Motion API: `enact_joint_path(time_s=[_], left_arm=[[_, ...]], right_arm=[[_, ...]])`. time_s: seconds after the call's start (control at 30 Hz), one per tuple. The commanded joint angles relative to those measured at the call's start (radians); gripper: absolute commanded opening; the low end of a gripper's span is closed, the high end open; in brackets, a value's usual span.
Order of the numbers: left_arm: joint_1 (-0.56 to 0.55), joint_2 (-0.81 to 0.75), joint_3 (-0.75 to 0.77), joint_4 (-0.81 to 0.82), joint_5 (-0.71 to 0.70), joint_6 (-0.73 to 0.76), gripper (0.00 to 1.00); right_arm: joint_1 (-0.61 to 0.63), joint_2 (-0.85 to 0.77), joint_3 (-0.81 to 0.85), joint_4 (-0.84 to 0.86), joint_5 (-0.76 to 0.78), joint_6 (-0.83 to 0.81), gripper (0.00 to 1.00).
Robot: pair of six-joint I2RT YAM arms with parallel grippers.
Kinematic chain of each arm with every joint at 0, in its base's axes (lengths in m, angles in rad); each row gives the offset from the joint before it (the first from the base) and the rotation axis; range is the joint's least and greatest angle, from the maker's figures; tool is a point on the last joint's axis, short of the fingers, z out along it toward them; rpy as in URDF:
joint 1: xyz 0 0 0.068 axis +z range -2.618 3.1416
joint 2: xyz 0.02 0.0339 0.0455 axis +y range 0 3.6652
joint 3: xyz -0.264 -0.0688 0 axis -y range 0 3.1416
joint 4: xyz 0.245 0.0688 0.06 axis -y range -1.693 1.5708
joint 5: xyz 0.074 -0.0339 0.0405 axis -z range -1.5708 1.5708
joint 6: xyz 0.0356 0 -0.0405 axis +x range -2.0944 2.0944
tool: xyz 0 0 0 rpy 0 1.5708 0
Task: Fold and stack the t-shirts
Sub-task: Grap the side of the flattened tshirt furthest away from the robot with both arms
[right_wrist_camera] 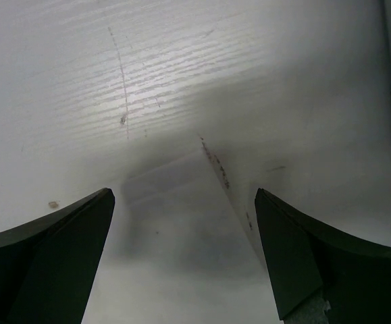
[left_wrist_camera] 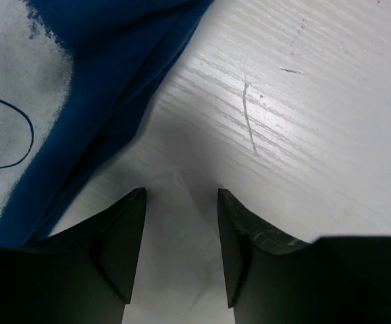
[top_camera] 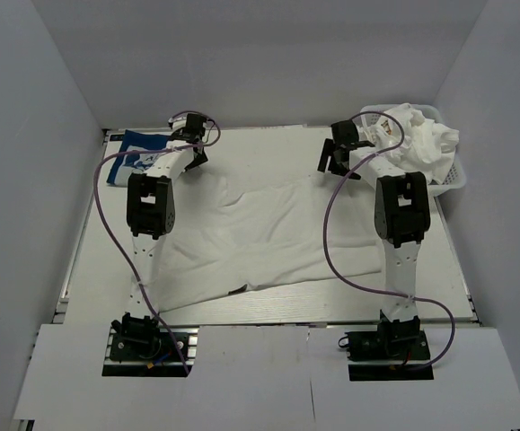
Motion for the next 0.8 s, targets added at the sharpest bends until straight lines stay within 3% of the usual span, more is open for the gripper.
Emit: enact_joint_path(time_s=[0.0, 0.13, 0.17, 0.27, 0.47, 0.5, 0.57, 0.6, 0.67, 0.77], left_arm=[[0.003, 0.032, 0.013, 0.002, -0.014, -0.015, 0.56], [0.003, 0.032, -0.010, 0.002, -0.014, -0.015, 0.27], [0.003, 0.023, -0.019, 0.002, -0.003, -0.015, 0.17], [0.003, 0.009, -0.042, 0.002, -0.003, -0.015, 0.00], [0.003, -0.084, -0.122, 0.029, -0.004, -0.005, 0.00], [0.003, -0.101, -0.142, 0.029, -0.004, -0.005, 0.00], [0.003, -0.138, -0.206, 0.040, -0.004, -0.014, 0.00], [-0.009, -0.185, -0.234, 0.064, -0.004, -0.014, 0.00], [-0.020, -0.231, -0.315, 0.103, -0.001, -0.014, 0.00], [-0.020, -0.317, -0.413, 0.118, 0.075, -0.045, 0.00]], right_arm=[[0.003, 0.034, 0.071, 0.036, -0.015, -0.040, 0.90], [0.004, 0.080, 0.092, 0.033, -0.007, -0.036, 0.90], [0.004, 0.087, 0.092, 0.030, -0.009, -0.036, 0.86], [0.006, 0.081, 0.065, 0.025, 0.009, -0.014, 0.83], [0.001, 0.107, 0.080, 0.033, 0.048, 0.010, 0.81], [0.001, 0.117, 0.089, 0.024, 0.049, 0.009, 0.64], [0.006, 0.114, 0.083, 0.015, 0.054, 0.021, 0.47], [0.004, 0.094, 0.060, 0.016, 0.054, 0.026, 0.33], [0.009, 0.043, 0.017, 0.021, 0.045, 0.038, 0.16], [0.006, -0.004, -0.096, 0.063, 0.043, 0.052, 0.00]])
